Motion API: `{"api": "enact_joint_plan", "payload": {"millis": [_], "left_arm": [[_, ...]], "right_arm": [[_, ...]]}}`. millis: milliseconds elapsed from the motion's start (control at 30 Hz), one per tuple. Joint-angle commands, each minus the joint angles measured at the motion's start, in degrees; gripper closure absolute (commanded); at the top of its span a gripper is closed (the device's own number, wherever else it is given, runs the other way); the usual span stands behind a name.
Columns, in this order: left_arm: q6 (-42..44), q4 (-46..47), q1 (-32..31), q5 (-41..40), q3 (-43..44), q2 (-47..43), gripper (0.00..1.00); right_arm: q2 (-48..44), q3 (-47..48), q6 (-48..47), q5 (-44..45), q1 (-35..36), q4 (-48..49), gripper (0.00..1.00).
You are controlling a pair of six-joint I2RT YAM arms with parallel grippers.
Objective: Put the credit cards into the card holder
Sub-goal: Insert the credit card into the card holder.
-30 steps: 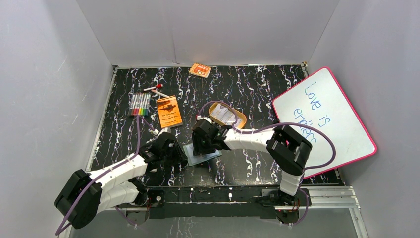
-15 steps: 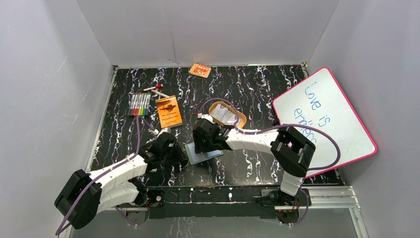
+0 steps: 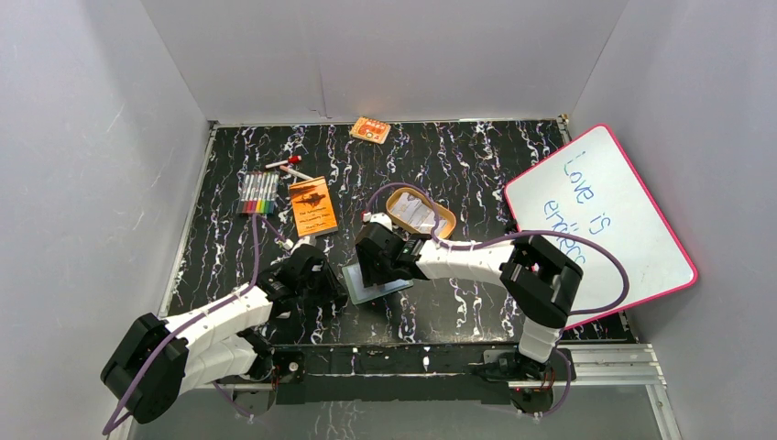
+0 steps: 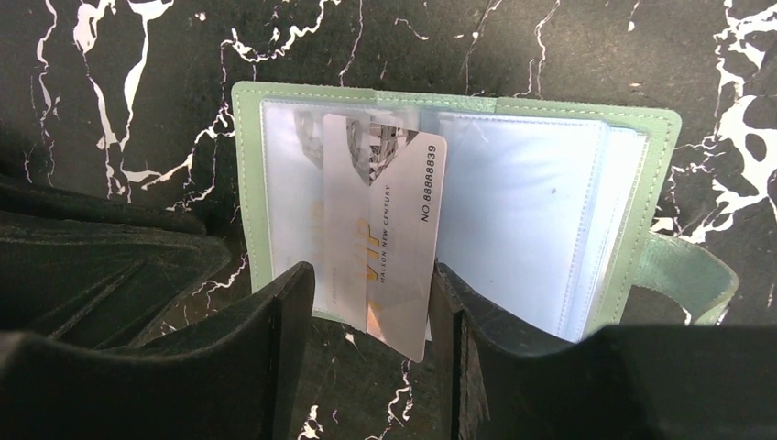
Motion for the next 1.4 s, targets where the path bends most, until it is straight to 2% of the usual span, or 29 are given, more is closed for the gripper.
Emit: {"api": "enact_joint_plan", "payload": {"millis": [0, 500, 1000, 1367], "left_arm": [[-0.3, 0.5, -0.1, -0.3, -0.5, -0.5, 0.76], [0.1, 0.4, -0.1, -0.1, -0.4, -0.4, 0.76], [0.5, -2.1, -0.1, -2.0, 0.2, -2.1, 0.76], [0.3, -2.4, -0.1, -2.5, 0.0, -2.8, 0.76]], "right_arm": [[0.0, 3.2, -1.0, -1.0, 0.7, 1.8, 0.43], [4.2, 5.7, -2.6, -7.0, 1.8, 3.1, 0.44], [0.6, 5.6, -2.1, -2.0, 0.9, 1.3, 0.42], [1.1, 3.2, 0.6, -4.7, -2.3, 5.4, 0.41]]}}
